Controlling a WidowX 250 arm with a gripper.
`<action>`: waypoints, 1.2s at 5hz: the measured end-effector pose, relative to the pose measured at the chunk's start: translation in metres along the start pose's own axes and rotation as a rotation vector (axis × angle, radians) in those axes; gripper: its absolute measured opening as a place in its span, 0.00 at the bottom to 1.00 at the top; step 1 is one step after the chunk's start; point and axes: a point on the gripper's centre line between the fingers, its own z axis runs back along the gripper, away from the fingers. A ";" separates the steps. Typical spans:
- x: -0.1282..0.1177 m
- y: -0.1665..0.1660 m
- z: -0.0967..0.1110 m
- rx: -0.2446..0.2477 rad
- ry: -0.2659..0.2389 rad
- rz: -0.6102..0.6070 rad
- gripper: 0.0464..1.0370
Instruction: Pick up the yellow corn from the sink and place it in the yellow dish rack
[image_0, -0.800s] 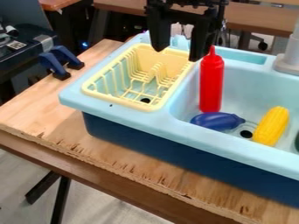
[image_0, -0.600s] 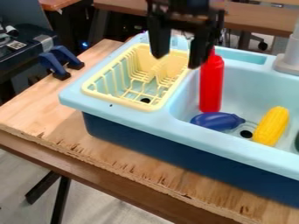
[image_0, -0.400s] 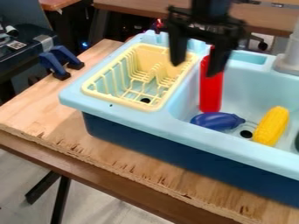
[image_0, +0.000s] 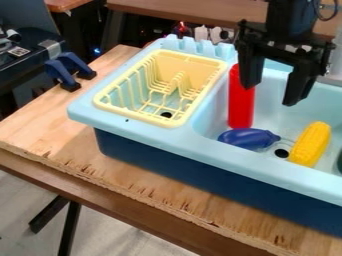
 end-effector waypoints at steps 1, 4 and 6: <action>0.008 -0.007 -0.009 -0.003 -0.026 0.007 0.96; 0.018 -0.019 -0.047 -0.023 -0.134 0.008 0.96; 0.026 -0.029 -0.064 -0.033 -0.114 0.052 0.96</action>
